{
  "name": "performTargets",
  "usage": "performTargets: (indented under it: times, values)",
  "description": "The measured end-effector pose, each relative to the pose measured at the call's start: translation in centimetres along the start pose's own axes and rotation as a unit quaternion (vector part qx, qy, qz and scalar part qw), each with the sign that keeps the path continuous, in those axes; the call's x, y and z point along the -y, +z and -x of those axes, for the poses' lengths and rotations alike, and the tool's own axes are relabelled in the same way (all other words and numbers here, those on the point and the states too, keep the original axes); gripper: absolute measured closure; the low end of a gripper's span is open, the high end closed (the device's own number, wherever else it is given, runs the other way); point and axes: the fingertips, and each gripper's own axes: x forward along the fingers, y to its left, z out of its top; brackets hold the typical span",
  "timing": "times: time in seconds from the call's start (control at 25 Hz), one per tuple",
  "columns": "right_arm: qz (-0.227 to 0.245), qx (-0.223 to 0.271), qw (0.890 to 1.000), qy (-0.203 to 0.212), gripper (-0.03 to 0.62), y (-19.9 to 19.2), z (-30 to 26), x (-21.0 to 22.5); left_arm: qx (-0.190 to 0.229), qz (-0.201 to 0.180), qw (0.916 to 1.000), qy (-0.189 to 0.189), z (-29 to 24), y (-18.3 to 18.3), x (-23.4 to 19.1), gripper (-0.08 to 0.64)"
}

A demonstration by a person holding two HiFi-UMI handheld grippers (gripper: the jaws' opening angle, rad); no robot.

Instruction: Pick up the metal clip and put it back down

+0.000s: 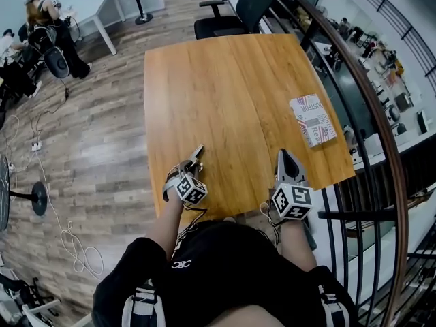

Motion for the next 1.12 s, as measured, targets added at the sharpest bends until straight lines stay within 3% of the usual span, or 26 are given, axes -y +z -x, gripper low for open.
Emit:
performTargets:
  times: [0.24, 0.52, 0.88, 1.12]
  values:
    - [-0.002, 0.006, 1.000, 0.016, 0.575, 0.4, 0.0, -0.8, 0.026, 0.008, 0.9992, 0.031, 2.6, 1.6, -2.0, 0.466]
    - [-0.003, 0.012, 0.999, 0.032, 0.575, 0.8, 0.1, -2.3, 0.112, 0.020, 0.9925, 0.044, 8.3, 6.9, -5.0, 0.466]
    - [0.004, 0.019, 0.998, 0.052, 0.575, 0.5, -0.7, -3.8, 0.205, -0.023, 0.9728, 0.105, 17.3, 15.0, -8.3, 0.466]
    - [0.007, 0.025, 0.998, 0.063, 0.575, 0.7, -1.1, -5.1, 0.236, -0.040, 0.9592, 0.150, 22.2, 16.8, -10.4, 0.466]
